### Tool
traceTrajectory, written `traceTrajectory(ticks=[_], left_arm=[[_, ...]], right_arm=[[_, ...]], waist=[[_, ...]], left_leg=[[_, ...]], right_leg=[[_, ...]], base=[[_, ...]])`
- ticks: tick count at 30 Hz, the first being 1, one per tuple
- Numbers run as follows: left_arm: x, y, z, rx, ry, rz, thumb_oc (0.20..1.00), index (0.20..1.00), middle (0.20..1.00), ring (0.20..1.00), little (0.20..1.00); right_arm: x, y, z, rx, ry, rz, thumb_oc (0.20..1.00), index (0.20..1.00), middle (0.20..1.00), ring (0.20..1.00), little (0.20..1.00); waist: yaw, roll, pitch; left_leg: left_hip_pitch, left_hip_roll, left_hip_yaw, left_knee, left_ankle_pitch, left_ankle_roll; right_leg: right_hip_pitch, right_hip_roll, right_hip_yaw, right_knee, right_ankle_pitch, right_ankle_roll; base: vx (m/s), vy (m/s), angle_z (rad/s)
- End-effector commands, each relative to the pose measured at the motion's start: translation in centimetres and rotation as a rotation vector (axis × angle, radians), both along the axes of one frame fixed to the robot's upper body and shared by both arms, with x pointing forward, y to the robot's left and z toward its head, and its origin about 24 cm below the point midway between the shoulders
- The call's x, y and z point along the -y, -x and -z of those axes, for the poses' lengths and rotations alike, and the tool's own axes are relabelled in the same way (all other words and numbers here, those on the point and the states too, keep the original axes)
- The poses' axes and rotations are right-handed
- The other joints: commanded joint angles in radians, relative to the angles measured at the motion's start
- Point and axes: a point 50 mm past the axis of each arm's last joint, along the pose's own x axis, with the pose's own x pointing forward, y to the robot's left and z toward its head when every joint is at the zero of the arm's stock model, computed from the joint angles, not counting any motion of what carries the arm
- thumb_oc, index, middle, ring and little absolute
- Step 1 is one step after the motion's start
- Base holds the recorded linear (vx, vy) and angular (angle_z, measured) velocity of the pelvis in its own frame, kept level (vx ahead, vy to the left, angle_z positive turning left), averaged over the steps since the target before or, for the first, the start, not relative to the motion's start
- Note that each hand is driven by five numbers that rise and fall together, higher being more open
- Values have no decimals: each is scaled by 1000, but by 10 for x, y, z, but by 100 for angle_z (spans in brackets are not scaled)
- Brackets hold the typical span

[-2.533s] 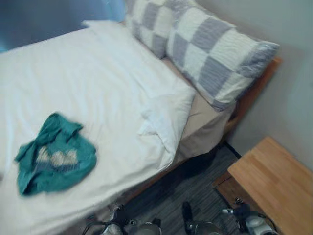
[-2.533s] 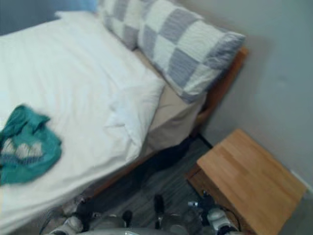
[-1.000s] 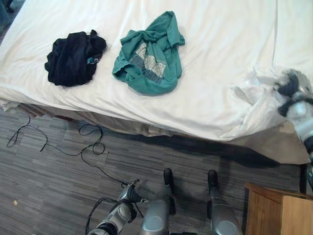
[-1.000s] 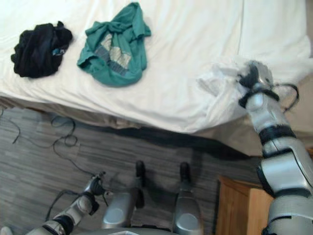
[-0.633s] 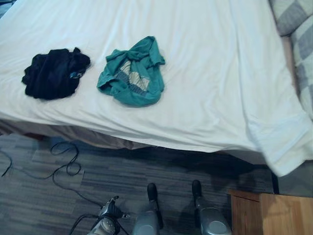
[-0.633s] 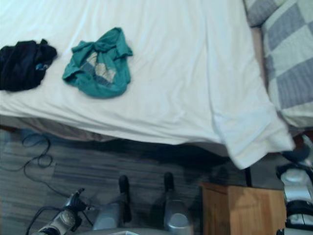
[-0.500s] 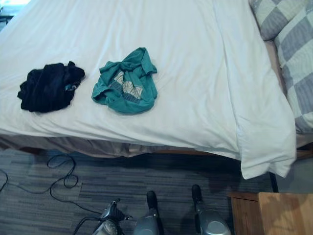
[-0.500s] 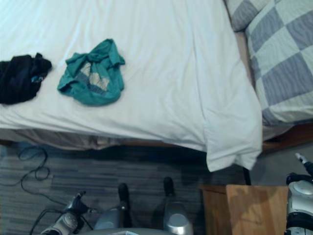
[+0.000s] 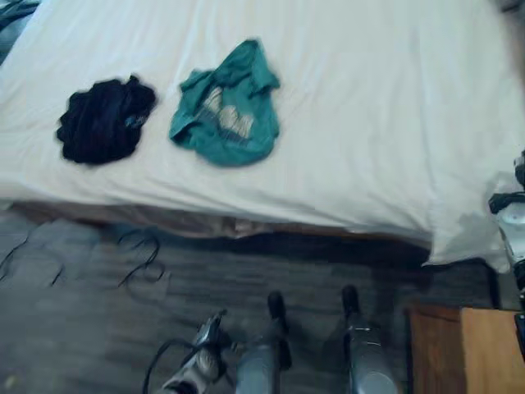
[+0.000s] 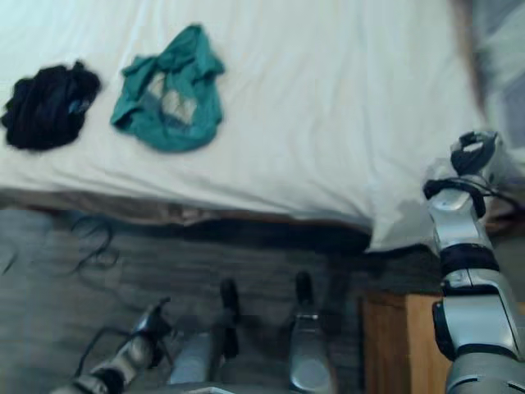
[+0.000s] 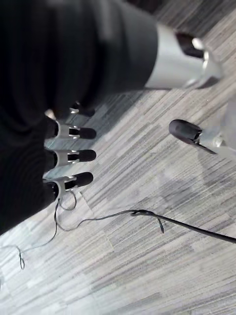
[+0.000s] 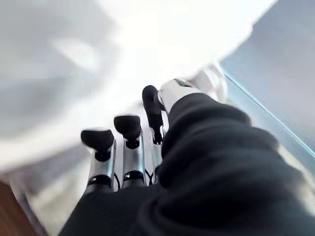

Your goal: Tidy up the quilt and then pick up the clothes from the bed and put them into the laundry hamper.

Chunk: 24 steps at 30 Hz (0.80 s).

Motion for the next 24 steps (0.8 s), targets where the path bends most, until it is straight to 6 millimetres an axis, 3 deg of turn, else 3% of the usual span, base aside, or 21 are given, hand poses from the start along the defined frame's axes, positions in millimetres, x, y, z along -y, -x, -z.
traceTrajectory(ticks=[1,2,3,4,5,6,8,10,11,12,13,14,17,20,21,22,23,24], left_arm=[[-15,-1,-2,3,-56,-61,1000,1000,1000,1000,1000],[-17,1,-1,9,-57,-101,1000,1000,1000,1000,1000],[-18,1,-1,8,-58,-100,1000,1000,1000,1000,1000],[-20,3,-1,12,-57,-149,1000,1000,1000,1000,1000],[-25,9,2,-1,-76,-194,1000,1000,1000,1000,1000],[-25,10,2,-3,-78,-194,1000,1000,1000,1000,1000],[-30,17,4,-25,-103,-188,1000,1000,1000,1000,1000],[-31,13,1,-10,-102,-184,1000,1000,1000,1000,1000],[-33,11,0,-3,-102,-185,1000,1000,1000,1000,1000],[-33,12,0,-4,-103,-185,1000,1000,1000,1000,1000],[-33,6,-3,18,-97,-174,1000,1000,1000,1000,1000],[-32,3,-4,23,-97,-162,1000,1000,1000,1000,1000],[-32,-5,-8,27,-107,-121,1000,1000,1000,1000,1000],[-35,-6,-8,13,-107,-134,1000,1000,1000,1000,1000],[-36,-3,-7,2,-106,-139,1000,1000,1000,1000,1000],[-36,0,-5,-11,-104,-148,1000,1000,1000,1000,1000],[-38,4,-3,-32,-104,-154,1000,1000,1000,1000,1000],[-38,4,-3,-32,-104,-154,1000,1000,1000,1000,1000]], right_arm=[[-13,6,37,-87,-54,-53,200,200,200,200,200],[-22,21,72,-161,-99,-68,200,200,200,200,200],[-22,22,72,-162,-100,-68,200,200,200,200,200],[-30,37,101,-221,-146,-81,200,200,200,200,200],[-44,69,149,-349,-235,-90,200,200,200,200,200],[-45,70,150,-351,-236,-90,200,200,200,200,200],[-66,119,209,-570,-364,-104,200,200,200,200,200],[-82,153,240,-705,-463,-97,200,200,200,200,200],[-90,166,251,-759,-501,-98,200,200,200,200,200],[-90,166,251,-759,-502,-98,200,200,200,200,200],[-106,192,271,-885,-561,-114,200,200,200,200,200],[-111,202,278,-937,-583,-120,1000,1000,1000,1000,1000],[-126,224,292,-1065,-637,-143,1000,1000,1000,1000,1000],[-129,211,289,-1053,-627,-183,1000,1000,1000,1000,1000],[-130,207,288,-1046,-618,-197,1000,1000,1000,1000,1000],[-131,203,287,-1043,-614,-213,1000,1000,1000,1000,1000],[-132,196,285,-1028,-599,-247,1000,1000,1000,1000,1000],[-132,196,285,-1028,-599,-247,1000,1000,1000,1000,1000]], waist=[[2,-68,77],[-6,-72,78],[-5,-73,75],[-13,-78,75],[-25,-86,68],[-25,-87,67],[-43,-111,39],[-57,-126,18],[-60,-134,7],[-60,-135,8],[-67,-151,-12],[-68,-158,-19],[-69,-169,-37],[-67,-176,-28],[-66,-171,-28],[-70,-166,-32],[-80,-159,-32],[-79,-159,-34]], left_leg=[[79,55,-6,105,-154,-57],[84,54,-5,115,-165,-56],[81,55,-5,114,-162,-56],[85,54,-5,117,-167,-54],[95,53,-7,114,-175,-51],[95,53,-7,113,-175,-51],[134,40,4,92,-188,-44],[165,28,13,73,-195,-40],[177,21,13,65,-197,-35],[180,20,13,63,-197,-35],[210,7,20,37,-199,-28],[224,1,24,24,-199,-26],[258,-13,25,-4,-204,-11],[280,-14,52,-4,-213,-1],[282,-9,60,-4,-212,0],[283,-7,64,-4,-211,-1],[288,-7,65,-4,-213,2],[285,-6,66,-4,-212,2]], right_leg=[[9,-15,19,93,-155,43],[18,-16,18,94,-162,42],[16,-15,18,91,-158,42],[22,-16,17,85,-156,42],[32,-18,15,76,-153,43],[33,-18,15,75,-153,44],[75,-29,14,45,-139,53],[101,-42,15,16,-123,65],[112,-47,17,6,-113,70],[114,-48,18,4,-112,70],[134,-58,24,-15,-93,84],[140,-61,27,-18,-87,91],[141,-67,33,8,-71,113],[119,-74,0,93,-31,124],[113,-68,-21,125,-45,122],[110,-47,-22,151,-58,119],[113,11,-1,166,-109,99],[110,12,-1,164,-106,98]], base=[[31,21,8],[0,0,0],[19,24,4],[18,39,-1],[27,42,2],[38,56,5],[61,89,5],[46,154,4],[30,102,-2],[41,137,-12],[3,177,-7],[-4,236,-6],[-14,144,-21],[-57,105,-9],[-69,66,-23],[-40,92,-17],[-19,59,-12],[-5,37,-4]])
